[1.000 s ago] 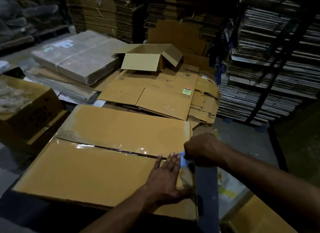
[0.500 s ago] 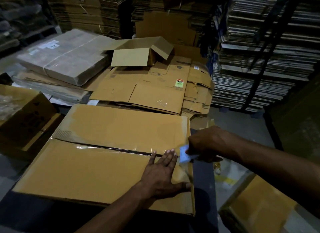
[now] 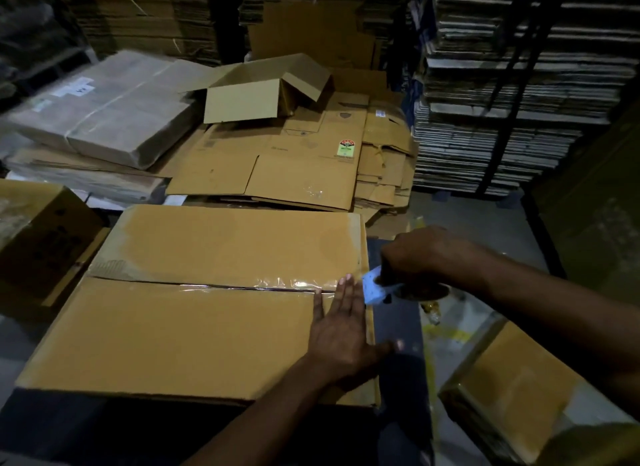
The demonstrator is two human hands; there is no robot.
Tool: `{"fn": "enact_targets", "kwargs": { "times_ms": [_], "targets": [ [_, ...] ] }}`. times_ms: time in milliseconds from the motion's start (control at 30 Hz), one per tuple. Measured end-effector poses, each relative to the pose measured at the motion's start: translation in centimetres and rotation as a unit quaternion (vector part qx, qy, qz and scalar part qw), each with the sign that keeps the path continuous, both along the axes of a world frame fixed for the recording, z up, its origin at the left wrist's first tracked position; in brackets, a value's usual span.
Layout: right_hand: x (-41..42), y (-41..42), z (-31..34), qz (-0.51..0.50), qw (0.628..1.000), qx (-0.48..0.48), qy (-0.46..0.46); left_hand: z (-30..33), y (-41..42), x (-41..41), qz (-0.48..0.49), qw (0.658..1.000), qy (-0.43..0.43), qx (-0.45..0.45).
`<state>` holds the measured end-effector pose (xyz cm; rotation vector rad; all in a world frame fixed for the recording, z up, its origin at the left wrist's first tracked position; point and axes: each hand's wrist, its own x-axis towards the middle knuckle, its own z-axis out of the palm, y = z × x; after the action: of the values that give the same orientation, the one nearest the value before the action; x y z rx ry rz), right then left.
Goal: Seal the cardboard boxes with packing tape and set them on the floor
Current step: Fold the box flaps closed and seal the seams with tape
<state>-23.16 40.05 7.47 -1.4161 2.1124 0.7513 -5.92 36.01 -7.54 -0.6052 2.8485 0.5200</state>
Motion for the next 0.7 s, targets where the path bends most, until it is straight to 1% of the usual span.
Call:
{"fn": "enact_targets", "kwargs": {
  "times_ms": [100,167,233,333,567,633,700],
  "targets": [
    [-0.5,0.8,0.3,-0.032,0.999,-0.014,-0.026,-0.6,0.0,-0.2,0.012,1.0,-0.019,-0.004],
    [-1.0,1.6,0.4,-0.063,0.995,-0.031,-0.064,-0.6,0.0,0.0,0.012,1.0,-0.011,-0.001],
    [-1.4,2.6,0.6,-0.073,0.994,-0.045,-0.074,-0.5,0.3,0.1,0.013,1.0,0.0,0.001],
    [-2.0,4.1,1.1,-0.082,0.993,-0.053,-0.072,-0.6,0.5,0.2,0.012,1.0,0.007,-0.004],
    [-3.2,8.6,2.9,-0.133,0.985,-0.066,-0.085,-0.7,0.8,0.2,0.031,0.999,0.021,0.026],
    [-3.3,9.1,2.2,-0.15,0.984,-0.07,-0.069,-0.5,0.9,0.2,0.026,0.999,0.022,0.02],
    [-2.8,8.8,0.8,-0.156,0.986,-0.056,-0.035,-0.2,1.1,0.2,0.023,0.999,0.023,0.013]
  ]
}}
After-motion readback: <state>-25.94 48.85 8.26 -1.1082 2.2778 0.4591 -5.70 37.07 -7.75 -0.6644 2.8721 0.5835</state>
